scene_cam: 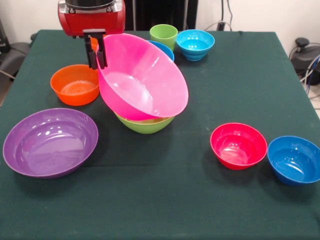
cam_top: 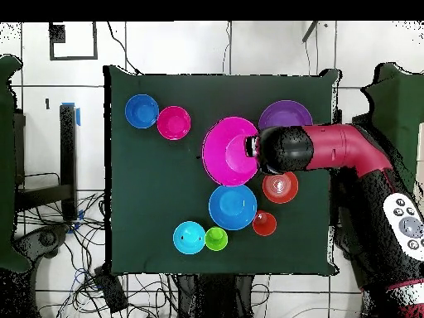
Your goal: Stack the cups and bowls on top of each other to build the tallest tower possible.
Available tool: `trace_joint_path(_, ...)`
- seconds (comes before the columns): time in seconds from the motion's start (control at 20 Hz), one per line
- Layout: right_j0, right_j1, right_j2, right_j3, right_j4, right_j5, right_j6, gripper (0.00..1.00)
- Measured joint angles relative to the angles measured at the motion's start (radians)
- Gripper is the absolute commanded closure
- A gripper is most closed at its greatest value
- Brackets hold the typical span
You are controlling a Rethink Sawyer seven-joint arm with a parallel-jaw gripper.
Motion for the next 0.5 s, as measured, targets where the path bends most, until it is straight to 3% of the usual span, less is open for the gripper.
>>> trace_joint_path(0.5, 0.0, 0.0, 0.0, 0.0, -0.006, 0.0, 0.0, 1.0)
